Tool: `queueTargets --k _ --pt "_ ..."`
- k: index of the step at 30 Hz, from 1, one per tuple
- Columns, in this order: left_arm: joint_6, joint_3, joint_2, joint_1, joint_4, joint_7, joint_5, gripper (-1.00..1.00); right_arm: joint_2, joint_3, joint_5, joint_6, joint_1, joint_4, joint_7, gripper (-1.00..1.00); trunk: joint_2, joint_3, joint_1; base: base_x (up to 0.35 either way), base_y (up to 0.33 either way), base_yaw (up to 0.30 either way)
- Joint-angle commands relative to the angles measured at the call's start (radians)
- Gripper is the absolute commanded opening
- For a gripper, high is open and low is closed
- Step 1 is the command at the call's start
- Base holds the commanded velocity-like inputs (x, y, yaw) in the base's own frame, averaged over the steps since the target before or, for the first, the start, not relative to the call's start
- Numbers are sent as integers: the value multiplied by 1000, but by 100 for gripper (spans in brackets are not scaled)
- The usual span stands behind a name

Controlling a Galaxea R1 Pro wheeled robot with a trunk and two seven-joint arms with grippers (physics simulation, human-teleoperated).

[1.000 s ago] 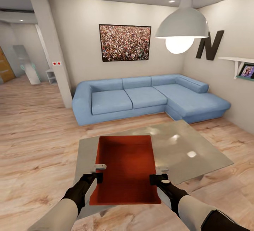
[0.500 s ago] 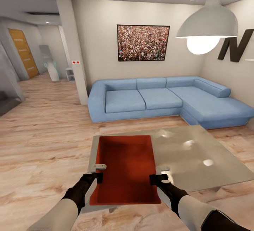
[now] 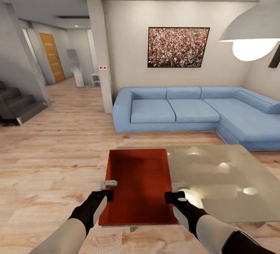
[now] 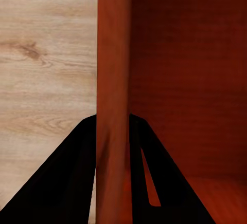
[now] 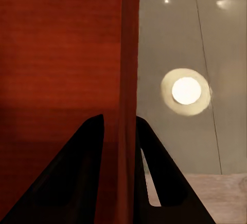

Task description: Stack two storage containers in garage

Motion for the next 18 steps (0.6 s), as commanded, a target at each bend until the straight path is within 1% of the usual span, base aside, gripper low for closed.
queueTargets --k 1,18 --pt "9 -1 11 0 24 9 -13 -100 -12 -35 14 -10 -2 -3 -31 -100 -2 -2 0 0 0 273" --pt "9 0 11 0 24 9 -13 -100 -12 -35 14 -10 -2 -3 -31 -100 -2 -2 0 0 0 273"
